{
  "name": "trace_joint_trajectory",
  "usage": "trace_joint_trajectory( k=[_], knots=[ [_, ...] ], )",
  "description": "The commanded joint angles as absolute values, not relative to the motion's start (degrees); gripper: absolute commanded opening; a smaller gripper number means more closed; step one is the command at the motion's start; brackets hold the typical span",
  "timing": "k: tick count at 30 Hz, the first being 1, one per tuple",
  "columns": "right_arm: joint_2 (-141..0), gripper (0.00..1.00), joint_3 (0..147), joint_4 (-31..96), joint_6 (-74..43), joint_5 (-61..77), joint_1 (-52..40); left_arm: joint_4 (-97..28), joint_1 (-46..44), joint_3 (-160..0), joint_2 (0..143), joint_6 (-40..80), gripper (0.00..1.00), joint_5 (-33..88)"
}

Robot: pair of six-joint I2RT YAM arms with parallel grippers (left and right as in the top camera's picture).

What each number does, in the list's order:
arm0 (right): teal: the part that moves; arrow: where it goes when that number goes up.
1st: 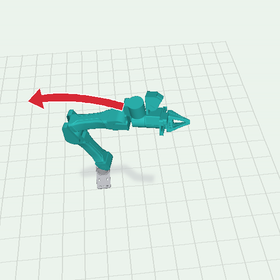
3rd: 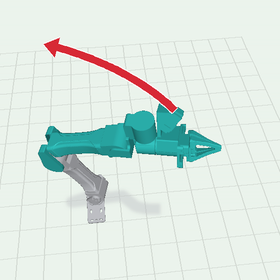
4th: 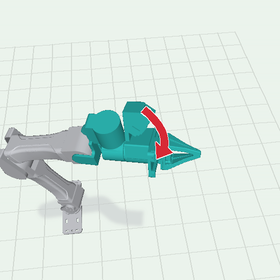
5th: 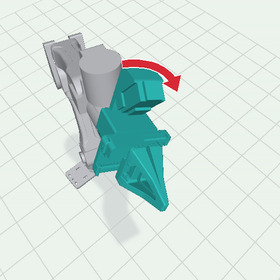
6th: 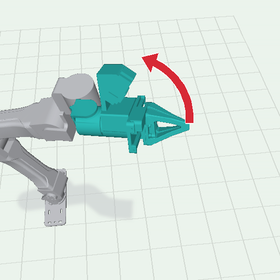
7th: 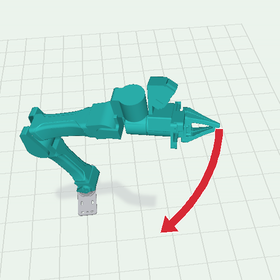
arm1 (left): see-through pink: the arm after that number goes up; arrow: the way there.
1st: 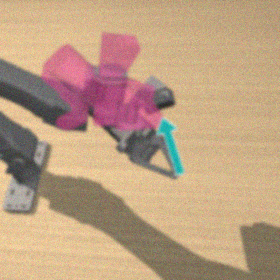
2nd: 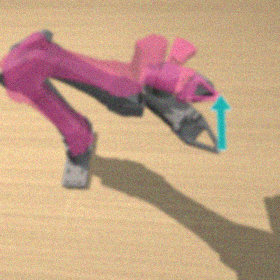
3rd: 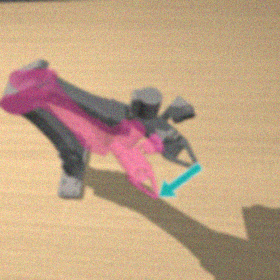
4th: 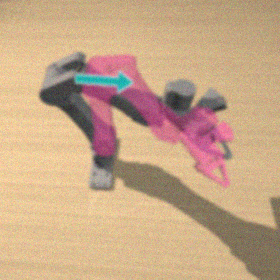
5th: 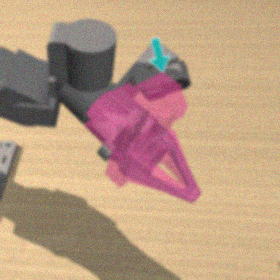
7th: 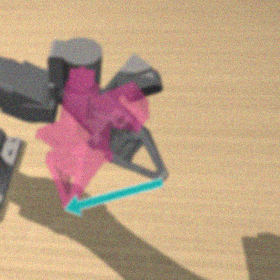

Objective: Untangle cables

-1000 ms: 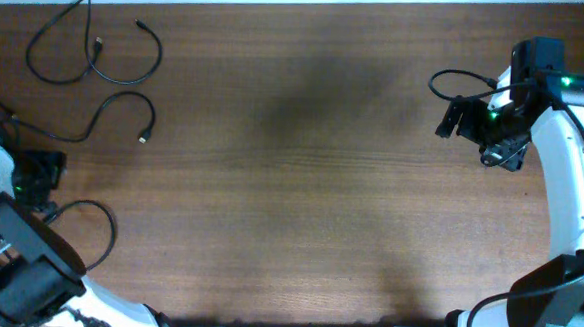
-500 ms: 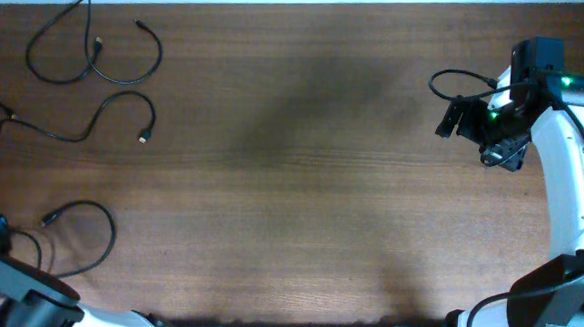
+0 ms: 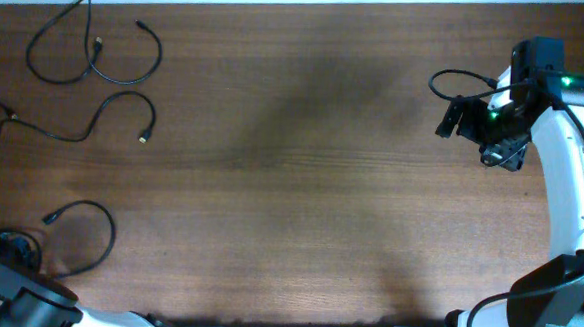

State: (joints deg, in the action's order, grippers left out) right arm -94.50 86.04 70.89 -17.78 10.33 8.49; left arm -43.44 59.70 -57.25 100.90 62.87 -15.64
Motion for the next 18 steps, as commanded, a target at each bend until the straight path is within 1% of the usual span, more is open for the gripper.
trace_joint_trajectory(
  k=[1,3,11,14,15,16,18],
  knots=[
    [-94.1,0.98,86.5,70.9,-17.4,9.6,8.7,-42.9,60.1,-56.8,100.4,62.0,0.55,-15.9],
    [-94.1,0.98,86.5,70.9,-17.4,9.6,8.7,-42.2,60.1,-56.8,100.4,60.8,0.57,-15.9],
    [-94.1,0.98,86.5,70.9,-17.4,9.6,8.7,-39.5,60.1,-55.1,100.4,60.8,0.57,-15.8],
    [-94.1,0.98,86.5,70.9,-17.4,9.6,8.7,-38.6,60.1,-55.0,100.4,60.6,0.49,-15.6],
    [-94.1,0.98,86.5,70.9,-17.4,9.6,8.7,-37.3,60.1,-54.3,100.4,58.7,0.45,-14.6],
    [-94.1,0.98,86.5,70.9,-17.4,9.6,8.7,-37.0,60.1,-54.2,100.9,58.4,0.41,-14.3],
    [-94.1,0.98,86.5,70.9,-17.4,9.6,8.7,-36.7,60.1,-54.2,102.0,58.2,0.28,-14.3]
  ],
)
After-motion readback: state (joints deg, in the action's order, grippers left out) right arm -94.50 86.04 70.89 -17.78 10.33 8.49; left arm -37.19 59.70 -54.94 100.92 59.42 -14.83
